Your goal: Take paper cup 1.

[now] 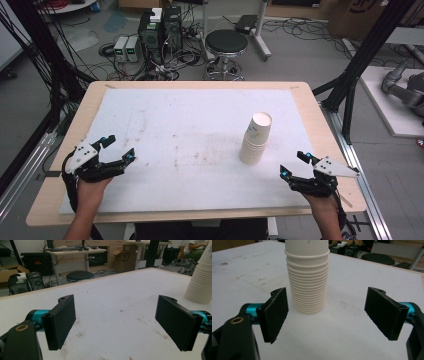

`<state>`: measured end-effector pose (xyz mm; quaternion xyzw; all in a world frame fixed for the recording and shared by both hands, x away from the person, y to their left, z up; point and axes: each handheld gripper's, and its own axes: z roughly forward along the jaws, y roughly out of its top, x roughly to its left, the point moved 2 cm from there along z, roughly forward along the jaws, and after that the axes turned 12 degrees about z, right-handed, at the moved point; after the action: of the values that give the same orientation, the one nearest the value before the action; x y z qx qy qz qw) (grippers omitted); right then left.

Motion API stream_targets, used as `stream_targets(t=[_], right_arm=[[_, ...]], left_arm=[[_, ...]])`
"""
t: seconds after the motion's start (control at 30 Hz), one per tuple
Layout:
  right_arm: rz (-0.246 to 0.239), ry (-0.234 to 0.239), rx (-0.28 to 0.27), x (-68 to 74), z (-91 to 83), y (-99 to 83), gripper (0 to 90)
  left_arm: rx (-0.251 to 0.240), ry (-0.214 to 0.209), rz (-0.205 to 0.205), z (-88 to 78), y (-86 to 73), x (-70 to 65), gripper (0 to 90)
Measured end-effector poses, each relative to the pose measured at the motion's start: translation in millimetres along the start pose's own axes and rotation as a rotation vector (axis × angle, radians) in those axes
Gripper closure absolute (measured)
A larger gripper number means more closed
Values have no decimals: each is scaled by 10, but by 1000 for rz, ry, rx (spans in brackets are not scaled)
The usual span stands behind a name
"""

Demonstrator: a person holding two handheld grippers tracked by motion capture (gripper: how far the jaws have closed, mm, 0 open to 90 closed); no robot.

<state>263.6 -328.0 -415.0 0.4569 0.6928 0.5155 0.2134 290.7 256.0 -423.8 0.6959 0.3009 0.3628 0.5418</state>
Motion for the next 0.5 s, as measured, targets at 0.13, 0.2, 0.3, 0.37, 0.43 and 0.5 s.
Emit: stream_targets(t=[0.13,0.2,0.3,0.37,0.43,0.5], right_arm=[[7,-6,-5,-21,-15,-2,196],[10,-6,-5,-19,-16,-7,196],[11,-4,-6,-19,-11,-10,196],[12,-2,-4,-19,-11,-14,196],[16,1,0,-14,-15,-19,196],[17,3,-2,-16,-20,-22,196]], left_arm=[[4,-4,-11,19,-17,17,170],[0,-4,-18,32,-18,21,169],[-5,-8,-22,47,-16,25,169],[-8,-13,-27,55,-20,24,169],[-5,-13,-31,56,-26,23,168],[0,-13,-29,59,-29,25,168]])
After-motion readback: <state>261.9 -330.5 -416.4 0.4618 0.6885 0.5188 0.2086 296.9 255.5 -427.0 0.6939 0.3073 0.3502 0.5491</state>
